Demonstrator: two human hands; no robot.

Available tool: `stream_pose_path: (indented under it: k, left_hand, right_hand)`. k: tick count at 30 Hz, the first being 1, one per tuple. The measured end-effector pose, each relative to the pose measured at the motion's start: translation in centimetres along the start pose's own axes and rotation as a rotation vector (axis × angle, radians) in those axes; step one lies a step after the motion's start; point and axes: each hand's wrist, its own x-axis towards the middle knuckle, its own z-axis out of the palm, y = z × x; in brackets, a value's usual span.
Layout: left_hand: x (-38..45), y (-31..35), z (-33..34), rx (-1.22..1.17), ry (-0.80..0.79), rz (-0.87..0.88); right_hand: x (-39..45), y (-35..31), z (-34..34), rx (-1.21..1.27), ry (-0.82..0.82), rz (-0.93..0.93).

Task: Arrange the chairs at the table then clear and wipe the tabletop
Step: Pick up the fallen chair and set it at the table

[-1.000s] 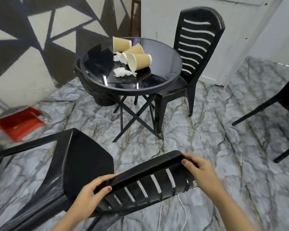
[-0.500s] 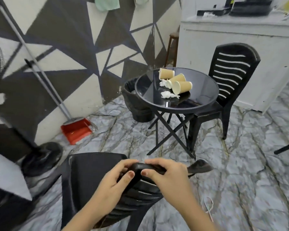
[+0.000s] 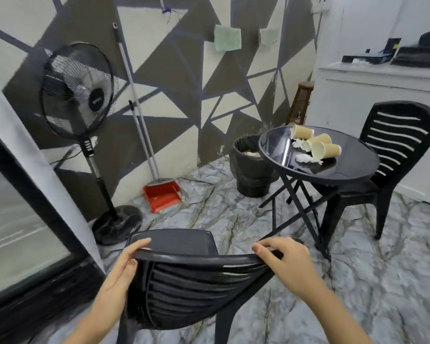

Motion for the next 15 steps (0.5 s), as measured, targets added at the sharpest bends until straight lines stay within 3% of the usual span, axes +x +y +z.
stream_pose_path:
  k: [6,15]
  left_hand:
    - [-3.7,-1.5,-6.2,0.008,0.254,0.08]
    - [-7.6,-5.1,-16.1,0.205,0.404,-0.037]
  right_hand:
    - [-0.5,-1.4,4.6,0.094,-0.127,-0.145]
    - [0.6,-4.5,11.4,0.106,-0.329,-0.044]
